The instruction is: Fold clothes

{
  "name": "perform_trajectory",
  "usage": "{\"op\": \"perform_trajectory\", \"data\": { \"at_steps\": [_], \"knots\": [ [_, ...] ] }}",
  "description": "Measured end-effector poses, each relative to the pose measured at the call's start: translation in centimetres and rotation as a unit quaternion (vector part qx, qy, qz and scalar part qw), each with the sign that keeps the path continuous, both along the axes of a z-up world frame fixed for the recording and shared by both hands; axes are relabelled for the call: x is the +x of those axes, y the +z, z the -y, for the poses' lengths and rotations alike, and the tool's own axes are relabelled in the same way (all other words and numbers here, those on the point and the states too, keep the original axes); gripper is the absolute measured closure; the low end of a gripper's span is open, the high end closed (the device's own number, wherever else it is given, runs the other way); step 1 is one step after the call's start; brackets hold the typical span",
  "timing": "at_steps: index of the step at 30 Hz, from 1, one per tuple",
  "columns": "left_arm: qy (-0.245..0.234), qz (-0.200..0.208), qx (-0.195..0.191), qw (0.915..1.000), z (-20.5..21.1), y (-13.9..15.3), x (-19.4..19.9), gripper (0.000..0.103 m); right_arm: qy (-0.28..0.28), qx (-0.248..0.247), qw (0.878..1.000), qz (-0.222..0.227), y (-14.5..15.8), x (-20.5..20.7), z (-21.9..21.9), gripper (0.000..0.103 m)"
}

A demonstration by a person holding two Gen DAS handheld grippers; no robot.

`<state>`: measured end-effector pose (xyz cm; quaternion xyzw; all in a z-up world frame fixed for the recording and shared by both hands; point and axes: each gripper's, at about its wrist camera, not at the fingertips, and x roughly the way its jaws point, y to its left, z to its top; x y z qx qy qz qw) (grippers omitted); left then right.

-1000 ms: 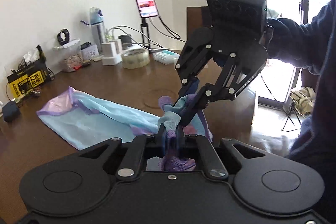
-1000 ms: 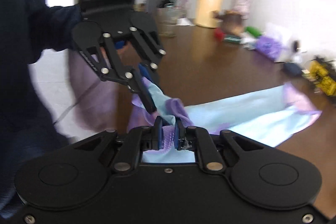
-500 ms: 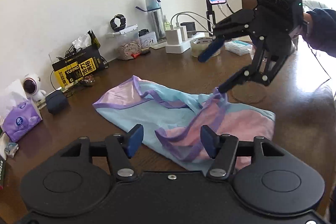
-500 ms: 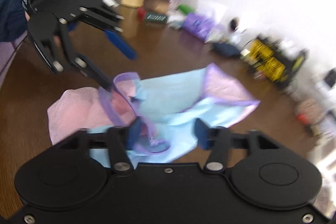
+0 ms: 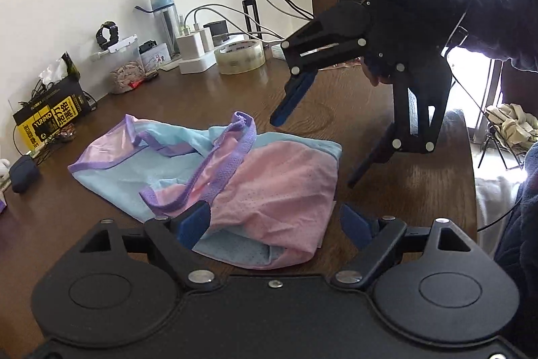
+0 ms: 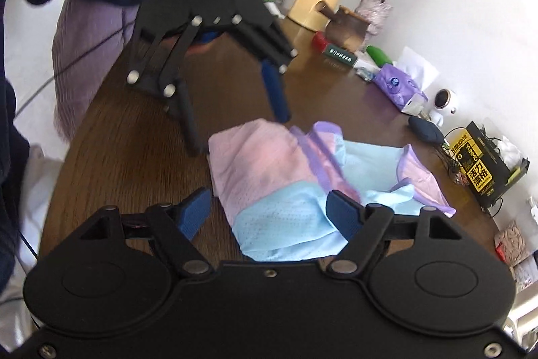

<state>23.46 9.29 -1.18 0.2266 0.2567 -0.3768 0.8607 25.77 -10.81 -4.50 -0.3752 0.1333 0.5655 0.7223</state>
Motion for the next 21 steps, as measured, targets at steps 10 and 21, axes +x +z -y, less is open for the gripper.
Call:
{"op": "perform_trajectory", "data": {
  "at_steps": [10, 21],
  "knots": [
    [-0.023, 0.03, 0.021, 0.999, 1.4, -0.9, -1.6, 0.02, 0.002, 0.052, 0.996, -0.069, 1.7, -0.5, 2.0, 0.093],
    [-0.03, -0.043, -0.059, 0.9969, 1.4, -0.9, -0.5, 0.085, -0.015, 0.056, 0.998, -0.034, 2.2, -4.8, 4.2, 0.064]
  ]
}}
